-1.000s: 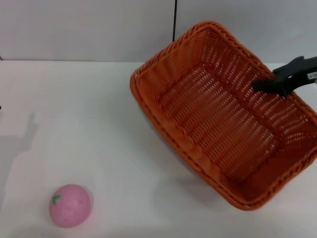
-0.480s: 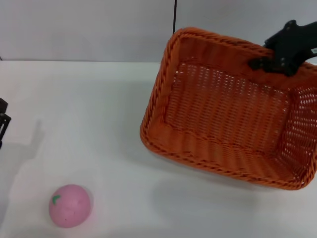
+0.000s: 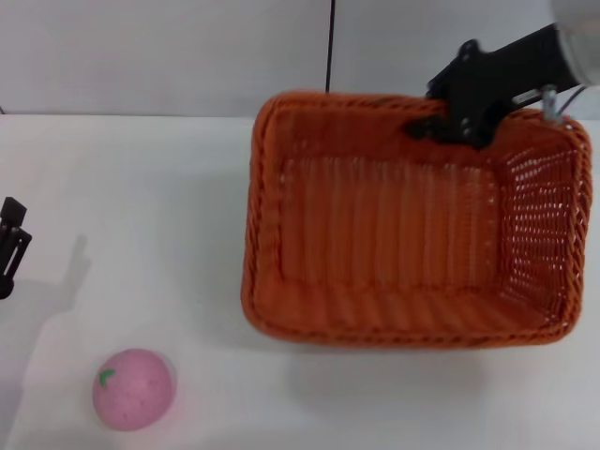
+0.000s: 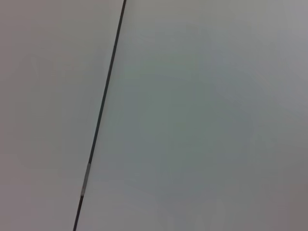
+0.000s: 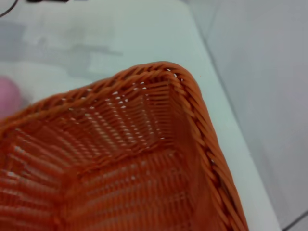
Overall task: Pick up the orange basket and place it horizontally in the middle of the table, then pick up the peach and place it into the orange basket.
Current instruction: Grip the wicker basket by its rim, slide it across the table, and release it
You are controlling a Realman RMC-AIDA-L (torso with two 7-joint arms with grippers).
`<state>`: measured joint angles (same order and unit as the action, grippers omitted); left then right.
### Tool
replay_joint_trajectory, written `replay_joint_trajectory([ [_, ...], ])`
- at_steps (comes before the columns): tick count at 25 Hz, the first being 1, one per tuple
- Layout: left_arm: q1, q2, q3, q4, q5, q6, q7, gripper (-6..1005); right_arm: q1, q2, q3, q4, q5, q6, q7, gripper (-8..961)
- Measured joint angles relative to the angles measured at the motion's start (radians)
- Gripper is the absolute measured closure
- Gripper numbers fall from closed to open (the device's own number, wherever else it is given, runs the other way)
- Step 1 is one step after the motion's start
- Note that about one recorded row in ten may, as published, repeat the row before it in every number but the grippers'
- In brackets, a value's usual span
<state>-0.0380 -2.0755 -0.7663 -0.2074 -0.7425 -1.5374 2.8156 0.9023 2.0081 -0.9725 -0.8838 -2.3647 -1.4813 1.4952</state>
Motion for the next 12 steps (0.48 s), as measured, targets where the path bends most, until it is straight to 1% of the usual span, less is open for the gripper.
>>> replay_joint_trajectory([
  [1,0.0,0.0,0.0,0.0,0.0,0.0,0.0,190,0.005,0.003,-0.03,0.01,-0.001,0.022,-0.004,774],
  [2,0.001,0.0,-0.001,0.0,-0.001,0.0,0.0,190,0.005,0.003,-0.03,0.01,-0.001,0.022,-0.004,771],
  [3,0.001,0.0,-0.001,0.0,-0.001,0.0,-0.001,190,0.01,0.013,-0.091,0.023,-0.007,0.061,-0.011,769],
  [4,0.001,0.0,-0.001,0.0,-0.001,0.0,-0.001,190,0.01,0.013,-0.091,0.023,-0.007,0.061,-0.011,766],
  [5,0.003,0.0,-0.002,0.0,-0.001,0.0,-0.002,190,0.011,0.024,-0.135,0.026,-0.011,0.096,-0.014,763],
  [6,0.004,0.0,-0.003,0.0,-0.002,0.0,-0.002,190,0.011,0.024,-0.135,0.026,-0.011,0.096,-0.014,760],
  [8,0.005,0.0,-0.004,0.0,-0.003,0.0,-0.004,190,0.011,0.036,-0.18,0.027,-0.013,0.142,-0.016,755],
  [9,0.005,0.0,-0.004,0.0,-0.003,0.0,-0.004,190,0.011,0.036,-0.18,0.027,-0.013,0.142,-0.016,752],
  [10,0.006,0.0,-0.004,0.0,-0.003,-0.001,-0.004,190,0.011,0.043,-0.2,0.027,-0.013,0.174,-0.02,749],
  [12,0.008,0.0,-0.004,0.001,-0.003,-0.001,-0.004,190,0.012,0.046,-0.204,0.027,-0.013,0.186,-0.025,743],
])
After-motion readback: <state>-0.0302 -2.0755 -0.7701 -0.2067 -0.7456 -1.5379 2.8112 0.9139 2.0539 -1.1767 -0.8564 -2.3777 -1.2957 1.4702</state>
